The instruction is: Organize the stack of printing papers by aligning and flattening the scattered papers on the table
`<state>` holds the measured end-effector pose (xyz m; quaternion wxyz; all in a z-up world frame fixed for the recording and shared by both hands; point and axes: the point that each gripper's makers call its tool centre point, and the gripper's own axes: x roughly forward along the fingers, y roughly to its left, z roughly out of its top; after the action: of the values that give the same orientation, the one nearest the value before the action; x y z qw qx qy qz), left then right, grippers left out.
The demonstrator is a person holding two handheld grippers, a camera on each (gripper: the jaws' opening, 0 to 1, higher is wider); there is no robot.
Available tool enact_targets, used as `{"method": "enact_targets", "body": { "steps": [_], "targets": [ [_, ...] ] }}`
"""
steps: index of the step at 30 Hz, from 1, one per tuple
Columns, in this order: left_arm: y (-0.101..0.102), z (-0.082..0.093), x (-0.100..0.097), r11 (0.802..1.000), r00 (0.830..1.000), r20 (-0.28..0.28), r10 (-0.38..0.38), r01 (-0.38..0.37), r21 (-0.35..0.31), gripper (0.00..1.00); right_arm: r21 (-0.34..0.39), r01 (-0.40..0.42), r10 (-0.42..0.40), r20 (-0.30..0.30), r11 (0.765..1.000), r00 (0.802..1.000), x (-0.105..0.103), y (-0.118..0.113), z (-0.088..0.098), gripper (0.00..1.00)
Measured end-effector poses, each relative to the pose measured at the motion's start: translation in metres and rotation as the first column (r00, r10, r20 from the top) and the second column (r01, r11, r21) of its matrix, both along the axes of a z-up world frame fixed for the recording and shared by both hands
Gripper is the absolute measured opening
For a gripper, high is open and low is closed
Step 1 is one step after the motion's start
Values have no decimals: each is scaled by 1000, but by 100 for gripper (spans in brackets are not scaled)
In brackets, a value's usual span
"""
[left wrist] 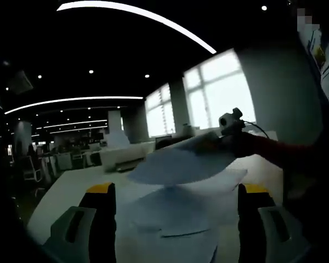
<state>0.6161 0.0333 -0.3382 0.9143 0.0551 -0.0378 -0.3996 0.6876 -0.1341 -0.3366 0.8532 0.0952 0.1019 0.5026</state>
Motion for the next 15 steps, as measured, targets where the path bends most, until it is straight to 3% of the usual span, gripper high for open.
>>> {"method": "enact_targets", "body": {
  "steps": [11, 15],
  "targets": [
    [-1, 5, 0, 1000, 1000, 9, -5, 5, -8, 95, 170, -58, 61, -17, 984, 998, -23, 5, 38, 4],
    [-2, 7, 0, 1000, 1000, 10, -8, 8, -13, 94, 255, -72, 95, -78, 964, 992, -28, 8, 43, 5]
  ]
}}
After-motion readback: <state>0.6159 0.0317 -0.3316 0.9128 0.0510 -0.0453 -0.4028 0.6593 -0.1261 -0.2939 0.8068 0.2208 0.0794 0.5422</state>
